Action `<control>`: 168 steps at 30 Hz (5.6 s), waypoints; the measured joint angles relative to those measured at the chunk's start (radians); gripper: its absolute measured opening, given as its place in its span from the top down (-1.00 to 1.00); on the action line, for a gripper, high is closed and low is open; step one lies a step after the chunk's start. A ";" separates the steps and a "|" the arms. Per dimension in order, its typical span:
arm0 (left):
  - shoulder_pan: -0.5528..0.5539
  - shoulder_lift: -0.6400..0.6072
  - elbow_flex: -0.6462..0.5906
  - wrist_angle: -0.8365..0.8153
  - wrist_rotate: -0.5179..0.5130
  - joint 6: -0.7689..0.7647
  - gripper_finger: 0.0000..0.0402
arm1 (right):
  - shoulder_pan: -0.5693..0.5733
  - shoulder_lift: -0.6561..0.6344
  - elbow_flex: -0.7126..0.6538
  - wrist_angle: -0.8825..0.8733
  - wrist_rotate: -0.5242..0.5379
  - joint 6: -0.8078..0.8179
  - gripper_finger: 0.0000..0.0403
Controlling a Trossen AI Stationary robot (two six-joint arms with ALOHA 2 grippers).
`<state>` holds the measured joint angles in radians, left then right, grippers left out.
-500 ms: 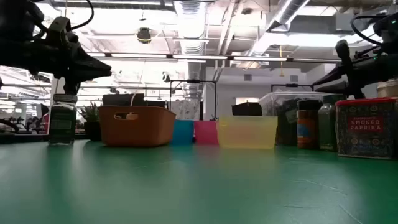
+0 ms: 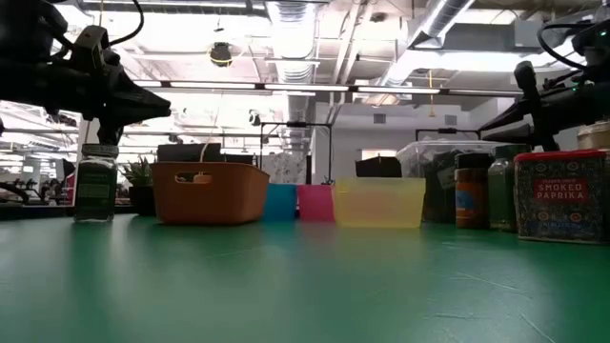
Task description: Sort spices by type
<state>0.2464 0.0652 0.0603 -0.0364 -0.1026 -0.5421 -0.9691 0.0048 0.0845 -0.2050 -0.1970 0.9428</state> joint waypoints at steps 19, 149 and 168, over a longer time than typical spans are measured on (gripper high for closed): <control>0.000 0.000 0.000 0.000 0.000 0.000 0.80 | 0.000 0.000 0.000 0.000 0.000 0.000 0.49; 0.080 1.085 1.023 -1.308 0.047 0.441 -0.52 | 0.671 1.053 0.971 -0.423 -0.027 -0.817 -0.40; 0.099 1.027 0.782 -1.150 0.119 0.388 -0.53 | 0.694 1.053 0.971 -0.400 0.017 -0.743 -0.40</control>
<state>0.3451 1.0926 0.8424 -1.1863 0.0161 -0.1539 -0.2749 1.0580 1.0554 -0.6052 -0.1802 0.1996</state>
